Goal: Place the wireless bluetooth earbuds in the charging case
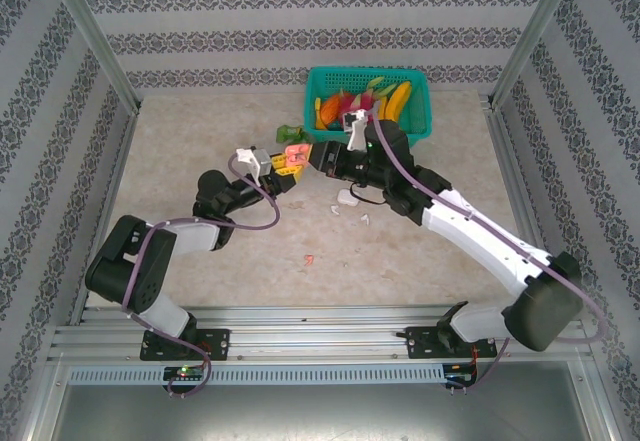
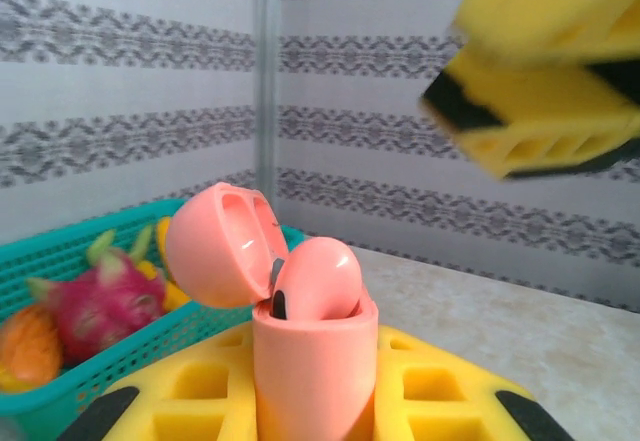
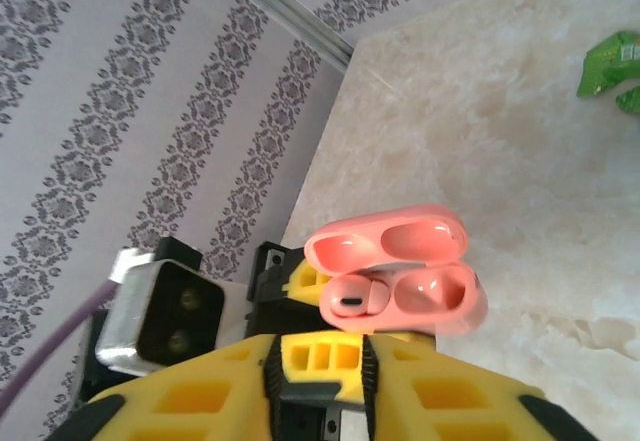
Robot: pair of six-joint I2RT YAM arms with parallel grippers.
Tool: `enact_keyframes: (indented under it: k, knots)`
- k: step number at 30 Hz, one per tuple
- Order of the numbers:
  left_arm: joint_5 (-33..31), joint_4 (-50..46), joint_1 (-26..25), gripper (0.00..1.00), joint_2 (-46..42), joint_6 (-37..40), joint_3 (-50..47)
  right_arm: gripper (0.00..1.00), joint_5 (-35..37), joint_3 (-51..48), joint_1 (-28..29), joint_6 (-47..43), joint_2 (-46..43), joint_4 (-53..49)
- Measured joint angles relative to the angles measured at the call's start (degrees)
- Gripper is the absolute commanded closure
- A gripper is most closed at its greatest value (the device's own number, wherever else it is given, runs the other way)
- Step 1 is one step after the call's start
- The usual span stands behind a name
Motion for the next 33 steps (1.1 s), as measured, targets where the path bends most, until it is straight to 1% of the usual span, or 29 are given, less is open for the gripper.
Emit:
enact_keyframes:
  k: [4,6,9,12,16,20,27,33]
  knots:
    - [-5.5,-0.6,0.1,1.00,-2.8,2.9,-2.1,0.55,2.5,-2.7,0.5,-1.0,-4.1,-2.8]
    - [-7.8,-1.0,0.1,1.00,-4.4,4.1,-2.3,0.51,4.5,-4.9,1.6,-1.5,-5.3,-4.9]
    - [-10.4,-1.0,0.4,1.00,-6.3,5.0,-2.3,0.46,7.6,-8.6,4.2,-2.3,-5.0,-8.8]
    - [-12.5,-1.0,1.2,1.00,-7.0,5.1,-2.3,0.43,10.8,-11.5,7.2,-2.8,-3.3,-12.7]
    - [-15.1,-0.9,2.0,1.00,-7.1,4.9,-2.8,0.41,15.3,-12.2,12.0,-1.9,1.9,-17.2]
    - [-16.9,-0.9,2.4,1.00,-7.6,4.8,-3.3,0.38,19.6,-11.1,16.4,1.4,8.7,-21.4]
    - [-19.9,-0.7,3.2,1.00,-8.1,4.4,-3.8,0.37,26.6,-1.3,22.2,10.3,22.7,-29.0]
    - [-21.6,0.5,4.8,1.00,-8.1,3.3,-3.8,0.39,29.4,7.3,24.8,18.3,31.5,-33.5]
